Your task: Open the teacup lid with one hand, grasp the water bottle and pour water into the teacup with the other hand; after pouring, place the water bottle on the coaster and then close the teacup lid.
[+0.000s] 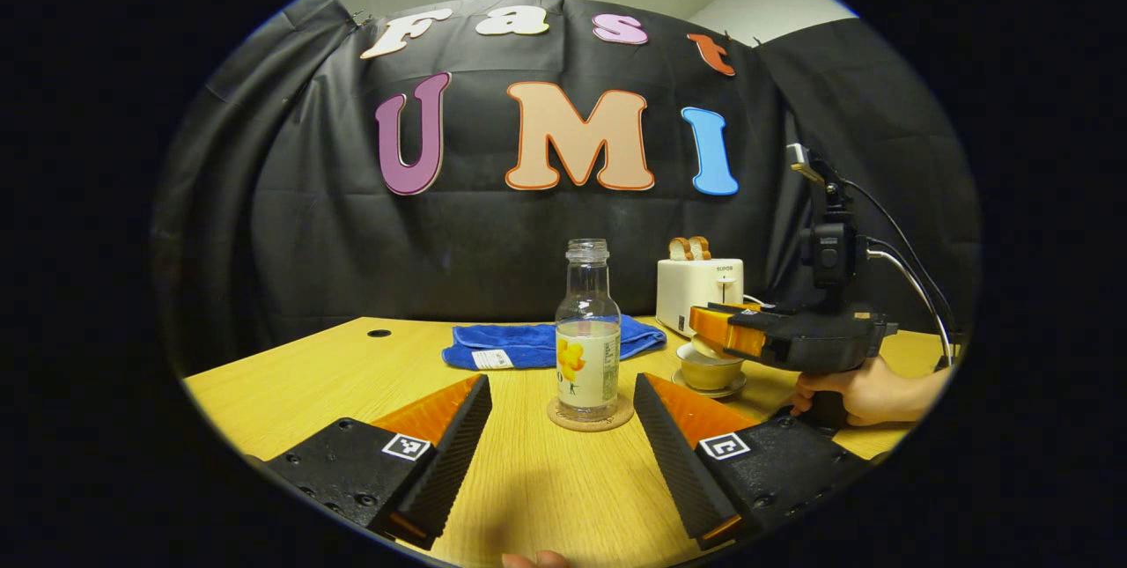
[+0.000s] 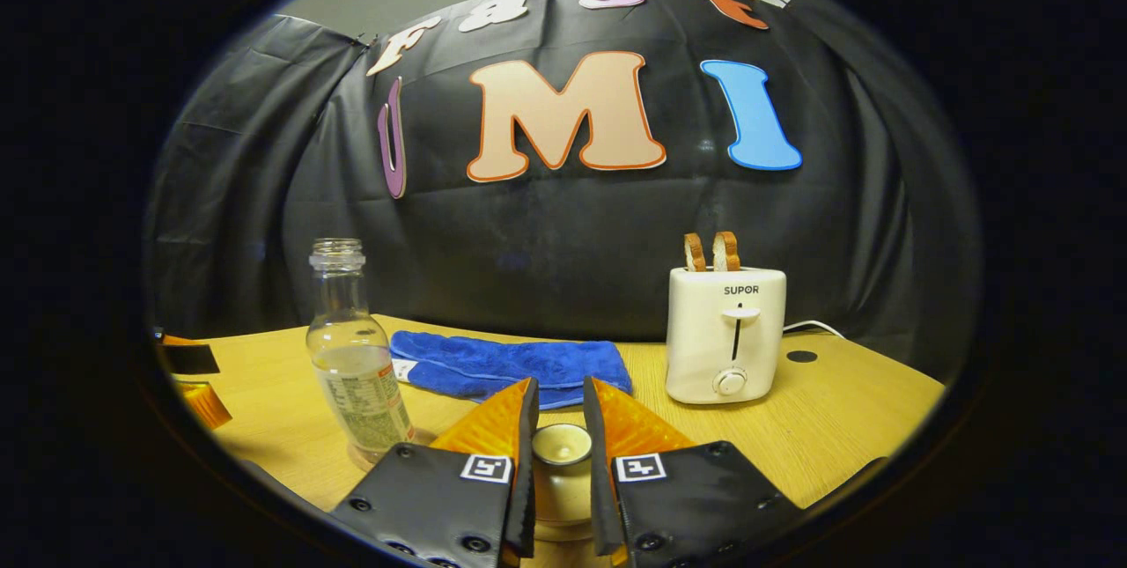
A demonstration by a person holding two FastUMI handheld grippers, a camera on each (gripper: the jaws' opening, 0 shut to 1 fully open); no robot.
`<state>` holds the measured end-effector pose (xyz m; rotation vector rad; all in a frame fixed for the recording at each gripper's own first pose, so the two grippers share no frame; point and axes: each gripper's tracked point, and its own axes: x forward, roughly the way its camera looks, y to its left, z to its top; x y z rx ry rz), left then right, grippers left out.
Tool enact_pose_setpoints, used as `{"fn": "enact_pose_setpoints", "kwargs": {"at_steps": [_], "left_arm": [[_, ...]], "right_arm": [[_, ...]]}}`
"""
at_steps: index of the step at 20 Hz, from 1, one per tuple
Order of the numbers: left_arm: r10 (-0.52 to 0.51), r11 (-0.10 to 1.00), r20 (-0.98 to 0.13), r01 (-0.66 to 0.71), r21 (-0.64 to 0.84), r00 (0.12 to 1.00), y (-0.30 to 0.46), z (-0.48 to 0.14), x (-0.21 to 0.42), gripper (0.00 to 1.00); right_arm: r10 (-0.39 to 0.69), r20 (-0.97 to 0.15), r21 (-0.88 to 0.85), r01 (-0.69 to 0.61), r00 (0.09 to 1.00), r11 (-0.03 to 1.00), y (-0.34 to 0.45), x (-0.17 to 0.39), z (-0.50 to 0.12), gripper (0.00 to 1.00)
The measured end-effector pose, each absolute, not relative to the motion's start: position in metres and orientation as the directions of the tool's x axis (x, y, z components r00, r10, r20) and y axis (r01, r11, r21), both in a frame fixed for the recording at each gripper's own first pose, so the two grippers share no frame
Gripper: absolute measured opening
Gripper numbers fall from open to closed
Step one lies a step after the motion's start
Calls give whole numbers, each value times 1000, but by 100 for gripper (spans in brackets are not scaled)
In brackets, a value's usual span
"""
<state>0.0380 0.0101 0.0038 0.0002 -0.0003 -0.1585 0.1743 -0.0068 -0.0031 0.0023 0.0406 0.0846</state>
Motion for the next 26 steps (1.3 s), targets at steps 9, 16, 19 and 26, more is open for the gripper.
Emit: {"fn": "enact_pose_setpoints", "kwargs": {"at_steps": [9, 16, 19, 26], "left_arm": [[-158, 988, 0, 158, 0, 988, 10, 4, 38, 93], [-158, 987, 0, 158, 1, 987, 10, 3, 39, 94], [-158, 987, 0, 158, 0, 987, 10, 3, 39, 94], [-158, 988, -1, 158, 0, 988, 10, 3, 38, 95]], "right_arm": [[76, -166, -5, -77, 983, 997, -6, 185, -22, 29], [101, -178, 1, -103, 979, 995, -2, 186, -24, 34], [112, -173, -7, -115, 978, 993, 1, 184, -23, 54], [53, -30, -8, -53, 998, 999, -12, 170, 2, 91]]}}
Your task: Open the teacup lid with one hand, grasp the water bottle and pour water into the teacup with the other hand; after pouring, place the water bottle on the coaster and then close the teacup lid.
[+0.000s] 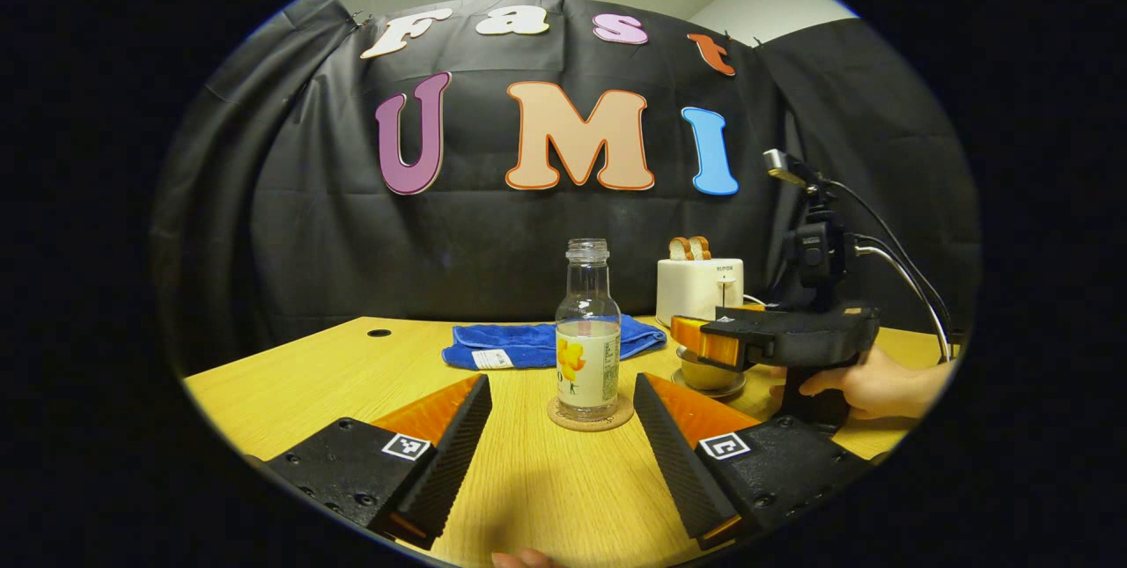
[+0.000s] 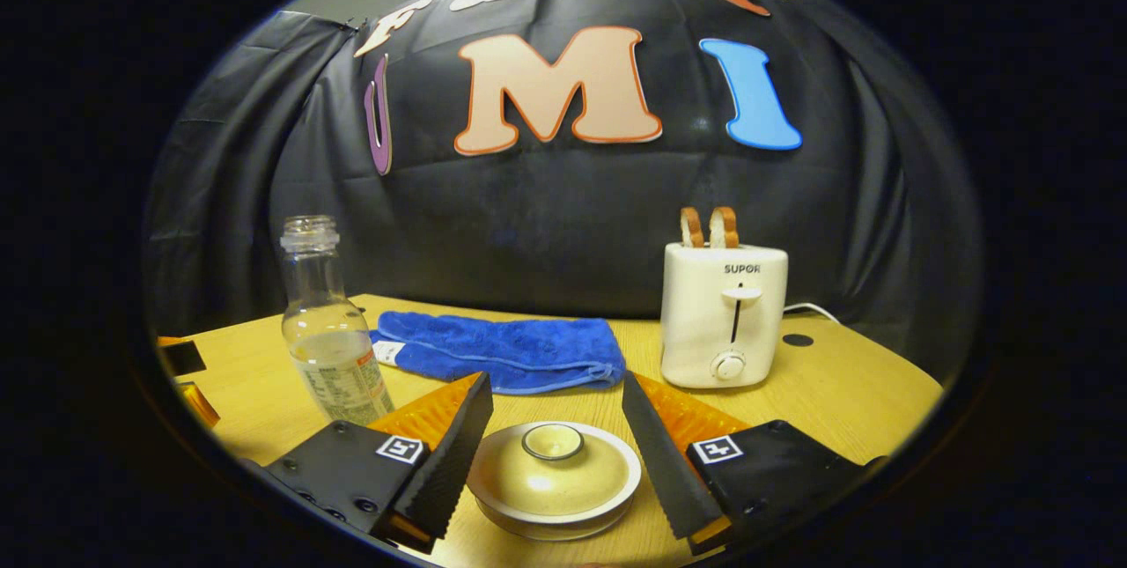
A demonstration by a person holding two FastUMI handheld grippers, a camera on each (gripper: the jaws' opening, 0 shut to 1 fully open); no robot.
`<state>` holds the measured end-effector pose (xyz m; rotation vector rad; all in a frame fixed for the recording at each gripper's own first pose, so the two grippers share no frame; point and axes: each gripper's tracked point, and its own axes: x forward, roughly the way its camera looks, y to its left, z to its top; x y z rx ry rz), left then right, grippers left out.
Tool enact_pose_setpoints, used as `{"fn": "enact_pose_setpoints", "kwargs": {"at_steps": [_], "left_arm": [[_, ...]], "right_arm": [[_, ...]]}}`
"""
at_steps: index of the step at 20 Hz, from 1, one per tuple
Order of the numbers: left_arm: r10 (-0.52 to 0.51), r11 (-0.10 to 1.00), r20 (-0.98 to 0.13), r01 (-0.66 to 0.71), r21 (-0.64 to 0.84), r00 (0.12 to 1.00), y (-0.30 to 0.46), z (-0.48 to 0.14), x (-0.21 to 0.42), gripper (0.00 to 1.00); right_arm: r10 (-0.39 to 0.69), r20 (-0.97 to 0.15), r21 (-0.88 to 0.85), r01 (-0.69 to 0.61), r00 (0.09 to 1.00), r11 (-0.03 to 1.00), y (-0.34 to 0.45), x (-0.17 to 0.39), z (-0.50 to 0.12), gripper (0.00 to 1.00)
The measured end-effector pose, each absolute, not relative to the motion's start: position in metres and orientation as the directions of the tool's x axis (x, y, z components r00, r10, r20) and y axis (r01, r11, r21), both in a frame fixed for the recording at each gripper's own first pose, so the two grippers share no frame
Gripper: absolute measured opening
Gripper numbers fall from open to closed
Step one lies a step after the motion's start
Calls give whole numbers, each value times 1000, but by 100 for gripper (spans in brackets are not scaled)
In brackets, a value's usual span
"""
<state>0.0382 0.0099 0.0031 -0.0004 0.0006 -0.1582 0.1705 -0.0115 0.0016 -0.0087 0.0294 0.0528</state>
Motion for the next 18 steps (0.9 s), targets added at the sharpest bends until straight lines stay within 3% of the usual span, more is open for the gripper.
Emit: {"fn": "enact_pose_setpoints", "kwargs": {"at_steps": [9, 11, 18], "left_arm": [[-124, 992, -5, 124, 0, 992, 17, 3, 38, 95], [-117, 993, -4, 117, 0, 993, 17, 3, 36, 95], [-63, 998, -6, 63, 2, 998, 24, 2, 26, 95]], "right_arm": [[-2, -8, -1, 2, 1000, 1000, -15, 130, 4, 93], [-15, -5, 0, 15, 1000, 1000, -15, 115, 5, 90], [-33, -3, 1, 33, 999, 999, -12, 51, 7, 93]]}}
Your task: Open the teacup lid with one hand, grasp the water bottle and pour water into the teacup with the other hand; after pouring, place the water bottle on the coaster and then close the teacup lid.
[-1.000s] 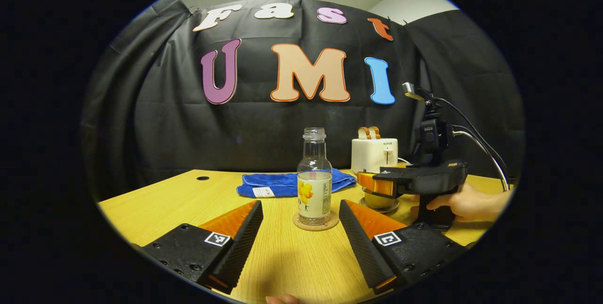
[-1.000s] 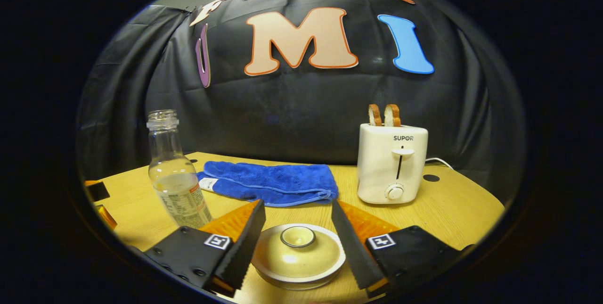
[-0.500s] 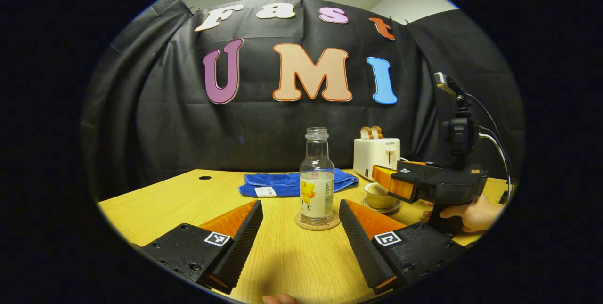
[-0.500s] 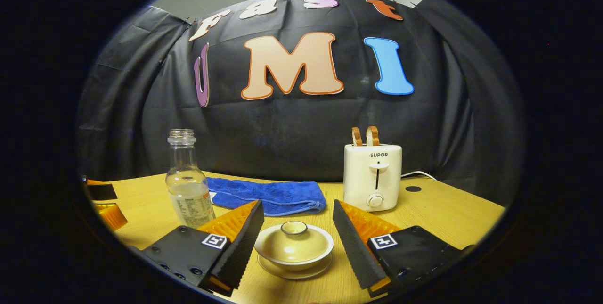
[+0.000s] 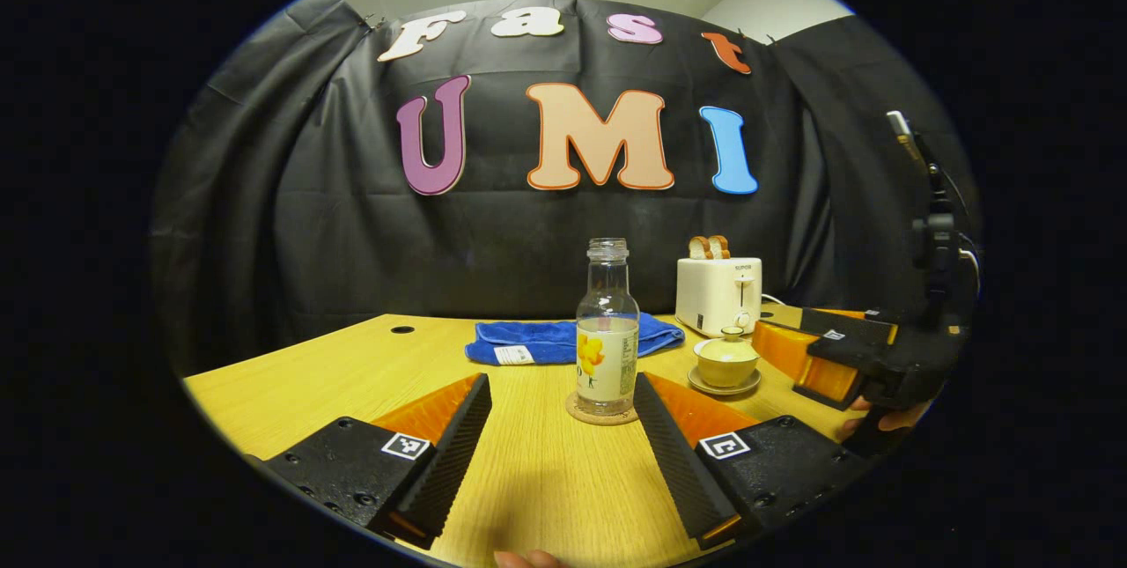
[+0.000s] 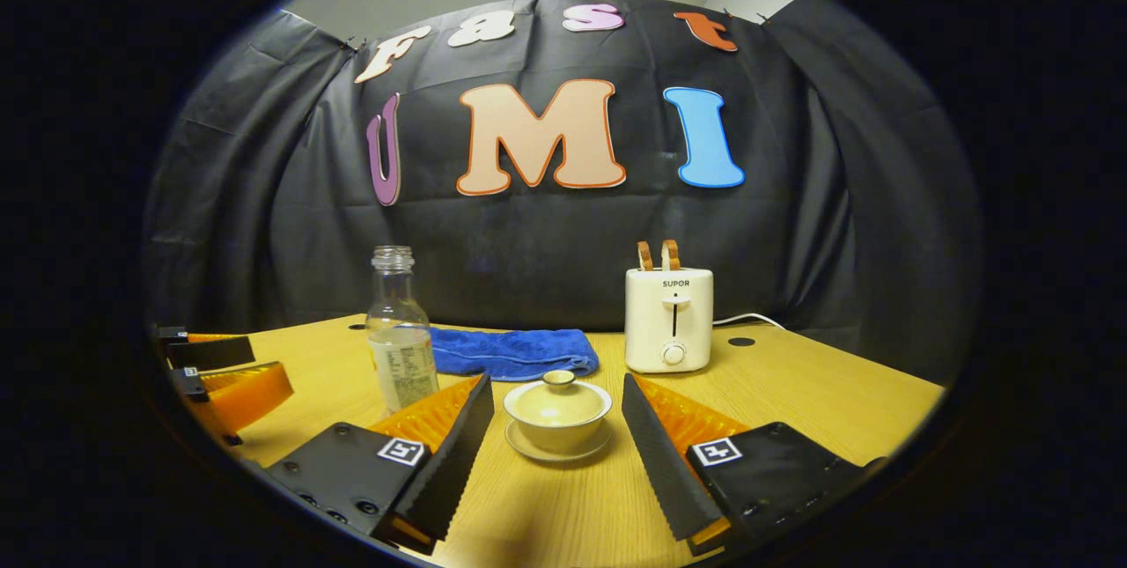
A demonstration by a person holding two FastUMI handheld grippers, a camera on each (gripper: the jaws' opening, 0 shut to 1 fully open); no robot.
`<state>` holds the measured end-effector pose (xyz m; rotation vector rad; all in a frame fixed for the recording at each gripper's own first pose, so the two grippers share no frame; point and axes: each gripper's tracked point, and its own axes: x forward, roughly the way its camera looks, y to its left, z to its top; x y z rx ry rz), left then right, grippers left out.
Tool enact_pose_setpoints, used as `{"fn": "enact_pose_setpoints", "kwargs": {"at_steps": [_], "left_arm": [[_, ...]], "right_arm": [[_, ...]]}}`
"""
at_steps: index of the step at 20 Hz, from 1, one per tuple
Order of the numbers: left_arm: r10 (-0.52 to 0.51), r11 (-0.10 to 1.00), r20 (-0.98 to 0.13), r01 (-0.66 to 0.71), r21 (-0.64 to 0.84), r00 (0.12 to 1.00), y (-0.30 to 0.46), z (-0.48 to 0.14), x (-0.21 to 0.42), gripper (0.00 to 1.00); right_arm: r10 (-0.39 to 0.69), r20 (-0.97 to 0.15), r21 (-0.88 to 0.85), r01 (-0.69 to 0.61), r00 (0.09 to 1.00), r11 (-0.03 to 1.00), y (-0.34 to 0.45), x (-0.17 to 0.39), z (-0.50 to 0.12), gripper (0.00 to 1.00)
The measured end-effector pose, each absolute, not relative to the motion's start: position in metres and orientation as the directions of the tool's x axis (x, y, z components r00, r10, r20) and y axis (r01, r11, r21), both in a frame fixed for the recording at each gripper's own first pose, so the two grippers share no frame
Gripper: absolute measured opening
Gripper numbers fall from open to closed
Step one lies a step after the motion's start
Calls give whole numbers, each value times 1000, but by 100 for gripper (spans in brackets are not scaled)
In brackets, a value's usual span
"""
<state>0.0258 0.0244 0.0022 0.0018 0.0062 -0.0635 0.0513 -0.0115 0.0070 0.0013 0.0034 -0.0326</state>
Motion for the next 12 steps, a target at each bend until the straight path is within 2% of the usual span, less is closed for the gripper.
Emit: {"fn": "enact_pose_setpoints", "kwargs": {"at_steps": [3, 4, 7, 12], "left_arm": [[-46, 999, -8, 46, 3, 999, 24, 3, 16, 95], [-39, 999, -9, 39, 4, 999, 25, 3, 12, 95], [-14, 1000, -11, 14, 5, 1000, 24, 3, -2, 95], [-20, 1000, -7, 20, 9, 1000, 12, 4, -21, 94]], "right_arm": [[-42, -1, 2, 42, 999, 999, -11, 25, 9, 93], [-42, -1, 1, 42, 999, 999, -10, 17, 9, 96], [-48, 0, 2, 48, 999, 999, -8, -5, 10, 90], [-54, 2, 1, 54, 999, 999, -3, -26, 11, 90]]}}
